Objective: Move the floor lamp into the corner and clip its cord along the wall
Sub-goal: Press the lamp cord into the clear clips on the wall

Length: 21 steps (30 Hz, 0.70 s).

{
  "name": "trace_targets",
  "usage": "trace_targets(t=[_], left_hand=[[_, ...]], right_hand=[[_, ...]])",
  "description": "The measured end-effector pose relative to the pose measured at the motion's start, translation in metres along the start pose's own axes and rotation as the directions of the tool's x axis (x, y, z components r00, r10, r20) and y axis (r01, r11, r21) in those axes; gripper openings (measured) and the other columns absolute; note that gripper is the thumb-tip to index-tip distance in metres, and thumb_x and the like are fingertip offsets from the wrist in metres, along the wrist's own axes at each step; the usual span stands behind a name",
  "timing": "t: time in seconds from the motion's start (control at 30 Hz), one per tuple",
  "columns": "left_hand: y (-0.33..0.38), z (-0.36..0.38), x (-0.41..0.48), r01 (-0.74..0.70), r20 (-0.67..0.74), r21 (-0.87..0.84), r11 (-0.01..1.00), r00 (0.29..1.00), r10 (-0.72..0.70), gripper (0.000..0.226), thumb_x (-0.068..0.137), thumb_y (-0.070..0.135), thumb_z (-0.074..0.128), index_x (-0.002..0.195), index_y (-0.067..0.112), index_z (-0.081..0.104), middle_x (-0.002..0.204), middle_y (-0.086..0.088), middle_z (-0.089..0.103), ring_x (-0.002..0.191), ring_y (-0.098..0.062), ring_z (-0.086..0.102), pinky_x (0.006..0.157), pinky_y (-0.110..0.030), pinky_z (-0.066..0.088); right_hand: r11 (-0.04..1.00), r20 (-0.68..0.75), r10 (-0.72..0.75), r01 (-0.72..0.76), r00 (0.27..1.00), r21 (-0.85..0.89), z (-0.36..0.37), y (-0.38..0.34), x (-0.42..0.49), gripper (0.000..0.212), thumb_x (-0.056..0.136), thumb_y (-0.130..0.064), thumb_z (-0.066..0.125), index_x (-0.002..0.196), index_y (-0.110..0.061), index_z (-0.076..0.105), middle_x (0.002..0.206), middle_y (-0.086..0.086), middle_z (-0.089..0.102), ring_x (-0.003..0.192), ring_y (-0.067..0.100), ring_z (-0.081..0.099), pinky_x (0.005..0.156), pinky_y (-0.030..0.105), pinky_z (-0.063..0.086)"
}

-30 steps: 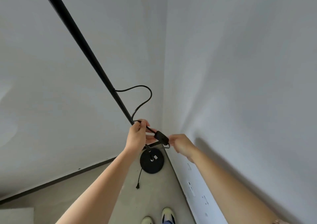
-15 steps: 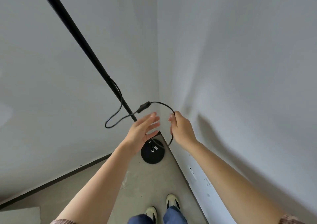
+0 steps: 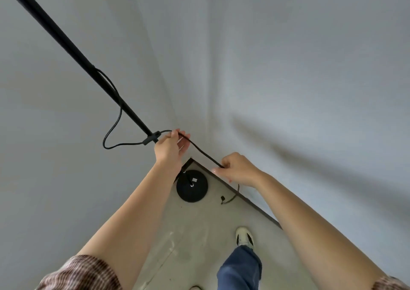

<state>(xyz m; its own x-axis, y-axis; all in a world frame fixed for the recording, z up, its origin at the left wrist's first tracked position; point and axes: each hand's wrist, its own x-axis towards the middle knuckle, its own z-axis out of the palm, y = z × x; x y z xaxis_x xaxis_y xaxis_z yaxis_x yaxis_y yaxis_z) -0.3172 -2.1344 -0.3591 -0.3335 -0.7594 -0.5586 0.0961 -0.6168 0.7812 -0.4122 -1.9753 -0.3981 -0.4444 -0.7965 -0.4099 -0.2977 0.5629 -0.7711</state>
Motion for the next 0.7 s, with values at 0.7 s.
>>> trace_targets(t=[0.7], left_hand=[[-0.227, 0.001, 0.152, -0.045, 0.597, 0.178, 0.983, 0.799, -0.072, 0.01, 0.086, 0.016, 0.067, 0.09, 0.009, 0.073, 0.069, 0.0, 0.066, 0.059, -0.01, 0.062, 0.061, -0.023, 0.056]], right_hand=[[0.999, -0.268, 0.05, -0.053, 0.962, -0.005, 0.064, 0.207, 0.083, 0.052, 0.098, -0.045, 0.036, 0.059, -0.012, 0.044, 0.059, 0.0, 0.053, 0.044, 0.006, 0.048, 0.056, 0.025, 0.038]])
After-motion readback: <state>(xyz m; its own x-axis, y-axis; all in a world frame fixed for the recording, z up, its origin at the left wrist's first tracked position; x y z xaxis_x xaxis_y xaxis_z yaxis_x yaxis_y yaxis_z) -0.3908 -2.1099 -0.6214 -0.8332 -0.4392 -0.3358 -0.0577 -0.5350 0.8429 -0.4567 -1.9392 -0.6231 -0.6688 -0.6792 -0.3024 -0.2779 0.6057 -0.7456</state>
